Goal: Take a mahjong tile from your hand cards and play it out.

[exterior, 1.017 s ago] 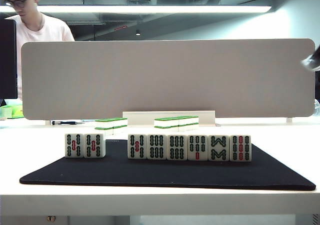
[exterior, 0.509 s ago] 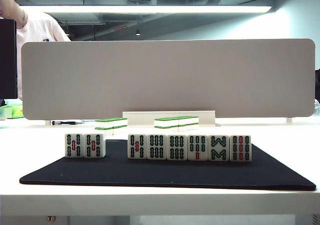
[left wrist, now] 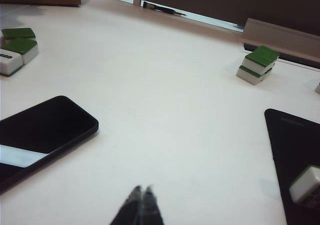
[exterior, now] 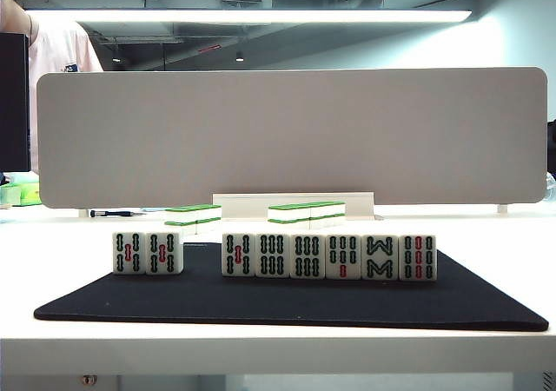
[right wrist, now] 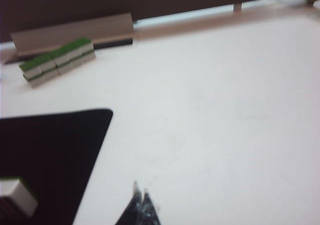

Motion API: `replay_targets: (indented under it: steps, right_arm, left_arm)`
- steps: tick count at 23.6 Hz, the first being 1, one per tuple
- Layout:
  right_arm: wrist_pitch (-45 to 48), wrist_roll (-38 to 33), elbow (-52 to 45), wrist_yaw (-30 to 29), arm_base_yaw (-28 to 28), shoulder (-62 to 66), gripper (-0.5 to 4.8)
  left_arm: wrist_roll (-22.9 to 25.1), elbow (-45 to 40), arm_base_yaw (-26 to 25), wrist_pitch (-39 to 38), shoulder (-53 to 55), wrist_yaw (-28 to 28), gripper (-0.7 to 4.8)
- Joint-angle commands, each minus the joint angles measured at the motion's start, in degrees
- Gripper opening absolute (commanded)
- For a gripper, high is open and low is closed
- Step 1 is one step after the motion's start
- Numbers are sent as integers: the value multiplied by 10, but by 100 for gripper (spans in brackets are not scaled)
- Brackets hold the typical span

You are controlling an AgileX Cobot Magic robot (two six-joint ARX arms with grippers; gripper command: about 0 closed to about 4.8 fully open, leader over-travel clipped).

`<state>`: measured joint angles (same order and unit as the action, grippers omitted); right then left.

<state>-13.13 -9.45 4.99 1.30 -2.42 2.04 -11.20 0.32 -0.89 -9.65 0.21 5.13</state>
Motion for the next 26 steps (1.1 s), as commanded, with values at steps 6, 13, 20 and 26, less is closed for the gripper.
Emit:
replay_targets:
  steps: [6, 13, 20, 26]
  right_arm:
    - [30, -2, -28, 1, 4, -14, -1]
    - [26, 10, -41, 1, 4, -22, -1]
    - [18, 40, -41, 2, 4, -22, -1]
    - [17, 40, -41, 3, 7, -22, -1]
  left_arm:
    - [1, 1, 1, -6, 1, -2, -5]
    - [1, 1, 1, -6, 1, -2, -5]
    - [1, 1, 1, -6, 1, -2, -5]
    - [1, 1, 1, -6, 1, -2, -6]
